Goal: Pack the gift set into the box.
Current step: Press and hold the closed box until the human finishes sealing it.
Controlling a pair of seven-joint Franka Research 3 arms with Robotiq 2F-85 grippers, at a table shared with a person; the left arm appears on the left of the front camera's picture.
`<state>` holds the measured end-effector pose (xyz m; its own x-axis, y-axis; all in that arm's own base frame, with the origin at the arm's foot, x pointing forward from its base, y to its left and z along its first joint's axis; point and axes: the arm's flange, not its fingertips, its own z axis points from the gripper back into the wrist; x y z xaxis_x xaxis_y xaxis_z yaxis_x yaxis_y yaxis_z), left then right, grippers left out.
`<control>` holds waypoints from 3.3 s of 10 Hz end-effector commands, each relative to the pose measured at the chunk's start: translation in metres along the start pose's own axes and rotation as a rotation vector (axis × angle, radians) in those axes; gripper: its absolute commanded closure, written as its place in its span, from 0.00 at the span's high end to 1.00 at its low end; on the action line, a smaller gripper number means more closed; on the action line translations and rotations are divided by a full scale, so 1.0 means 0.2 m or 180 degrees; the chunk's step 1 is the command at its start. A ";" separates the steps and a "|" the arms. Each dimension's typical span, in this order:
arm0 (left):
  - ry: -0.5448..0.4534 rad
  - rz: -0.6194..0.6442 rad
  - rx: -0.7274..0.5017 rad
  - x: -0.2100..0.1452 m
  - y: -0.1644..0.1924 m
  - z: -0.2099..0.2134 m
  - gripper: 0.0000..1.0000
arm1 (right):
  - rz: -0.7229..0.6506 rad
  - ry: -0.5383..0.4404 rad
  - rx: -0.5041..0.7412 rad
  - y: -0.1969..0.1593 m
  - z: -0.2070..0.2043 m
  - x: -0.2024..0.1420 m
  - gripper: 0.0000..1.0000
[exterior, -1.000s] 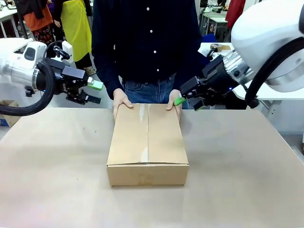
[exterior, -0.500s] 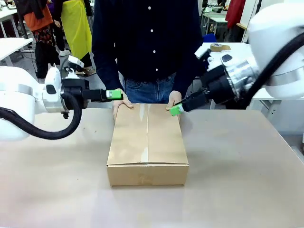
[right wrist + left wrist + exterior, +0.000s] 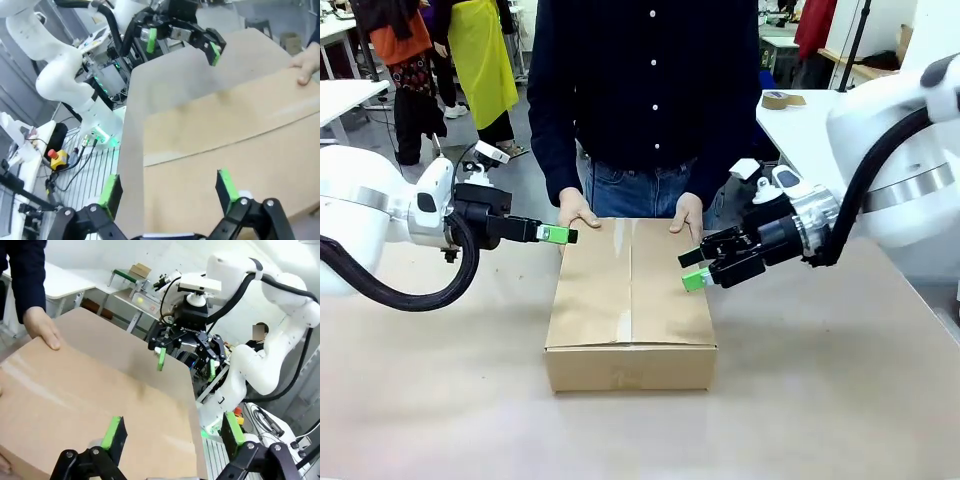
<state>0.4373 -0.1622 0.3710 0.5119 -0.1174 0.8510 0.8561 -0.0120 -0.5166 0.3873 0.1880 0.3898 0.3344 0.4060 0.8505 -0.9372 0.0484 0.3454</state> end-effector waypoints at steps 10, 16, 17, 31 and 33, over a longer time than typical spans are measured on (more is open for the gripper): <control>0.0600 -0.1662 0.0247 -0.12 0.09 -0.25 1.00 | 0.0974 -0.0526 -0.0539 -0.42 -0.26 -0.07 1.00; 0.1099 -0.1696 0.0622 -0.19 0.23 -0.30 1.00 | 0.0813 0.0083 -0.0152 -0.45 -0.28 -0.22 1.00; 0.1199 -0.1719 0.0602 -0.20 0.23 -0.29 1.00 | 0.0782 0.0143 -0.0222 -0.46 -0.26 -0.23 1.00; 0.1287 -0.1826 0.0478 -0.13 0.19 -0.25 1.00 | 0.0778 -0.0046 -0.0245 -0.46 -0.22 -0.21 1.00; 0.1287 -0.1826 0.0478 -0.13 0.19 -0.25 1.00 | 0.0778 -0.0046 -0.0245 -0.46 -0.22 -0.21 1.00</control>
<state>0.4552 -0.2073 0.3273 -0.0552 -0.4811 0.8749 0.9982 -0.0468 0.0373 0.4563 0.2064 0.3074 0.0941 0.3979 0.9126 -0.9954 0.0196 0.0941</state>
